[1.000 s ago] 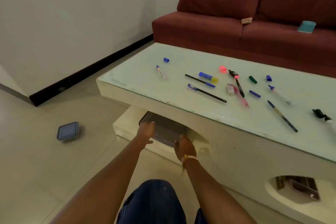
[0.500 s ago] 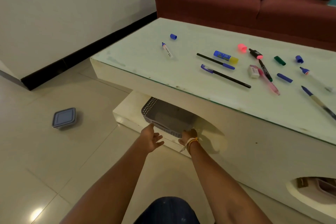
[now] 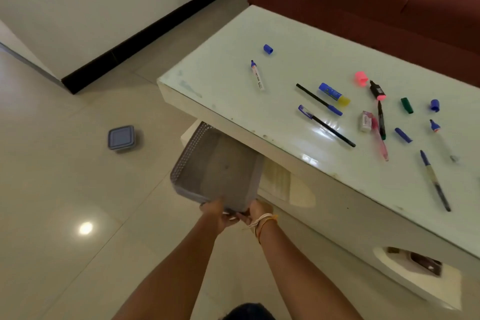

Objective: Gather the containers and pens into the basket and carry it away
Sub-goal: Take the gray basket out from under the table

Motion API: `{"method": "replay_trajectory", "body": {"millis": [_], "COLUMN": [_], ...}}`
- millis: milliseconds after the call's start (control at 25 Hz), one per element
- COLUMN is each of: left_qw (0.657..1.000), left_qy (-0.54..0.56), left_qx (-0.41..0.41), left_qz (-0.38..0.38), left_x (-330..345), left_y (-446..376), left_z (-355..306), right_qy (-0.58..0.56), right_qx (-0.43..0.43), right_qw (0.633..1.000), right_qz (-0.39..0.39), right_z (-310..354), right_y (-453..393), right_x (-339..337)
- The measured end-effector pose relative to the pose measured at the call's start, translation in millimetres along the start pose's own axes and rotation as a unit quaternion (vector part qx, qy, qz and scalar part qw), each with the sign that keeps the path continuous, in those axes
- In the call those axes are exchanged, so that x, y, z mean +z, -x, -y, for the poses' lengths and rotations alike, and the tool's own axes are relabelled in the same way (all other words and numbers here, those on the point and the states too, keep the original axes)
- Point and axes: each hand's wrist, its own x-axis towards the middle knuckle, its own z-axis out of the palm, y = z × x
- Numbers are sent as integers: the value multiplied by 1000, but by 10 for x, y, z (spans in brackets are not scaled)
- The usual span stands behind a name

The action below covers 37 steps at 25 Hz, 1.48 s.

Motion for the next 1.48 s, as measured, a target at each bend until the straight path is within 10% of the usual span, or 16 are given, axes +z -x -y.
{"method": "replay_trajectory", "body": {"millis": [360, 720, 1120, 1480], "left_qw": [987, 994, 985, 963], "left_qy": [139, 82, -120, -241], "left_qx": [-66, 38, 84, 118], "left_qz": [-47, 59, 96, 17], "left_x": [-1307, -1412, -908, 856], "left_y": [2610, 4909, 4676, 3405], "left_z": [-97, -1527, -3191, -4180], "right_qy": [328, 430, 228, -42], "right_qx": [109, -106, -133, -94], "right_qw": [936, 894, 964, 994], "right_qz": [69, 68, 16, -40], "right_z": [-36, 1518, 2225, 3676], "right_y": [2957, 5221, 4899, 3682], "right_x": [477, 1342, 1955, 2179]}}
